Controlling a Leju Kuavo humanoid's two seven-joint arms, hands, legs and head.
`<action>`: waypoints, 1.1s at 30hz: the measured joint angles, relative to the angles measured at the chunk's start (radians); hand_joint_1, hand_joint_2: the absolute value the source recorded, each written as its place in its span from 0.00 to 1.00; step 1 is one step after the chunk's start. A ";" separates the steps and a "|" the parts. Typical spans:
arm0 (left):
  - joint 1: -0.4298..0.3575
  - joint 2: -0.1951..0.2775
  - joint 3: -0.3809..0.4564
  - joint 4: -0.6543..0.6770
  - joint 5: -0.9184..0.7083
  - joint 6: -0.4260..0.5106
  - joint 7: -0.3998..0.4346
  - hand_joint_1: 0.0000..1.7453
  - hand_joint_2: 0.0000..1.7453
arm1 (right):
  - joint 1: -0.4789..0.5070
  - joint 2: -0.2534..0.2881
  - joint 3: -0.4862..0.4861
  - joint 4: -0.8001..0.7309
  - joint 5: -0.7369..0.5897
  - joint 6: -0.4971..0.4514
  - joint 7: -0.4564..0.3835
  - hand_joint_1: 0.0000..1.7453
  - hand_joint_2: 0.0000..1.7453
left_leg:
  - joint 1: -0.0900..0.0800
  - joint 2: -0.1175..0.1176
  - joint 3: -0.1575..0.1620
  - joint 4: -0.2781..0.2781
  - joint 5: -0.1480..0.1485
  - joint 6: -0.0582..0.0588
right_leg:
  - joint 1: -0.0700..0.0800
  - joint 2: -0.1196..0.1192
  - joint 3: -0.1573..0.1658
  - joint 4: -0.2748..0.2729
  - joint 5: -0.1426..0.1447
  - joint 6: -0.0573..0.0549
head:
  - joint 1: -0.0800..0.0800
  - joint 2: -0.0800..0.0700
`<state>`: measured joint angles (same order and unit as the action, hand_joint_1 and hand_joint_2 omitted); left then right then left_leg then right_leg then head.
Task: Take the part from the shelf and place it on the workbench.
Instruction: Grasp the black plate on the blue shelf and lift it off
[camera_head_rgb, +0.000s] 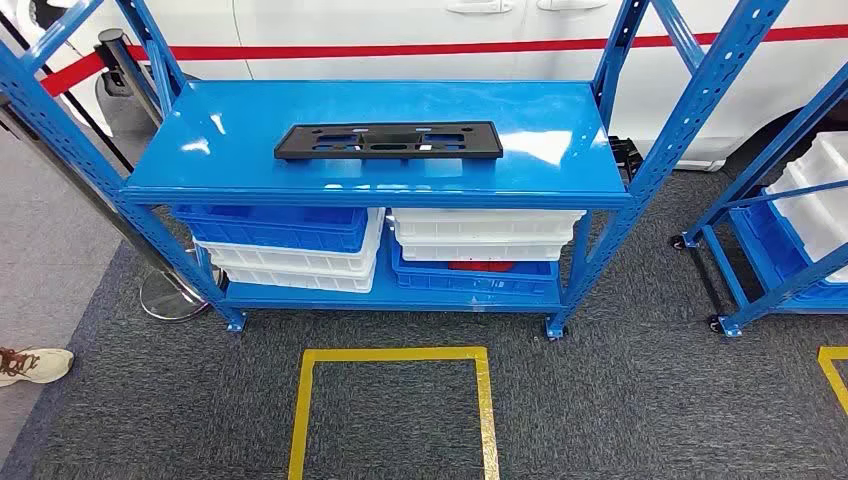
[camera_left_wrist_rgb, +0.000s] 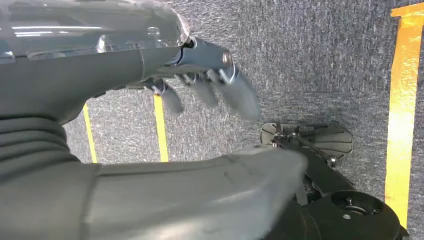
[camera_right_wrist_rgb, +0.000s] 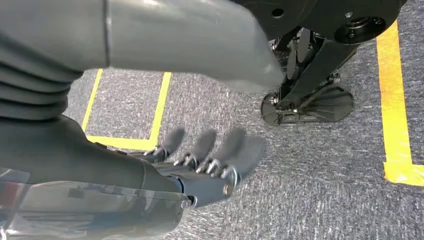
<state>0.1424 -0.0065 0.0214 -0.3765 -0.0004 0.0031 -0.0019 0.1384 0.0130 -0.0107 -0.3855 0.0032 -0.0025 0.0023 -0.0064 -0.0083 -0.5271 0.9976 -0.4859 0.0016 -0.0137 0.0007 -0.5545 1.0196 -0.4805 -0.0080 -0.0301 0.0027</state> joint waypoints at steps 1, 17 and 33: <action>0.000 0.000 0.000 0.000 0.000 0.000 0.000 0.00 0.00 | 0.000 0.000 0.000 0.000 0.000 0.000 0.000 0.00 0.00 | 0.000 0.000 0.000 0.000 0.000 0.000 | 0.000 0.000 0.000 0.000 0.000 0.000 | 0.000 0.000; 0.000 0.000 0.000 0.000 0.000 0.000 0.000 0.00 1.00 | 0.000 0.000 0.000 0.000 0.000 0.000 0.000 0.00 1.00 | 0.000 0.000 0.000 0.000 0.000 0.000 | 0.000 0.000 0.000 0.000 0.000 0.000 | 0.000 0.000; -0.042 0.000 0.214 0.001 -0.168 -0.012 -0.088 0.00 1.00 | -0.039 0.001 -0.185 0.014 0.259 0.024 -0.005 0.00 1.00 | 0.000 0.000 0.000 0.001 0.000 0.000 | 0.000 0.000 0.001 0.000 0.000 0.001 | 0.000 0.000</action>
<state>0.1006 -0.0067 0.2352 -0.3756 -0.1686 -0.0086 -0.0897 0.0993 0.0143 -0.1961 -0.3713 0.2619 0.0215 -0.0025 -0.0066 -0.0083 -0.5270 0.9982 -0.4860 0.0019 -0.0139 0.0007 -0.5539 1.0196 -0.4803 -0.0072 -0.0301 0.0027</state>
